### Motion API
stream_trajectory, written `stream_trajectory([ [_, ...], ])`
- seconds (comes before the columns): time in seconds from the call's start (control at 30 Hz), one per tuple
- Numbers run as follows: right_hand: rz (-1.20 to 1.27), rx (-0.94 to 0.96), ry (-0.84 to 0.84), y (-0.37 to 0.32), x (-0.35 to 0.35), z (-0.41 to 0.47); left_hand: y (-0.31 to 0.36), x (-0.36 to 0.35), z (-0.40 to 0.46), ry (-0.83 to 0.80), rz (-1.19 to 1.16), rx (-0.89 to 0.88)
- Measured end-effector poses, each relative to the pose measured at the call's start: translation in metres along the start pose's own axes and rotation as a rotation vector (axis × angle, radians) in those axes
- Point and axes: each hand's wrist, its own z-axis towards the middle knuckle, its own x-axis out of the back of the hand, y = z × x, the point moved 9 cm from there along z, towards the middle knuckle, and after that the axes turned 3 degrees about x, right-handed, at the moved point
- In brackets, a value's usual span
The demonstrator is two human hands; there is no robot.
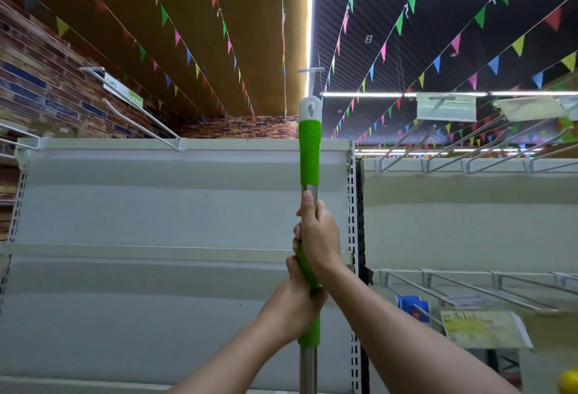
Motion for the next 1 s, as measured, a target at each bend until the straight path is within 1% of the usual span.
stream_trajectory([
  [0.3,0.001,0.004,0.005,0.006,-0.001,0.003,-0.005,-0.001,0.006,0.008,0.026,-0.005],
  [0.83,-0.023,-0.027,0.027,0.032,0.001,0.011,-0.024,-0.016,0.022,-0.04,0.023,0.042],
  [1.0,-0.054,-0.042,0.012,0.045,-0.001,0.008,-0.031,-0.02,0.024,-0.056,0.07,0.049],
])
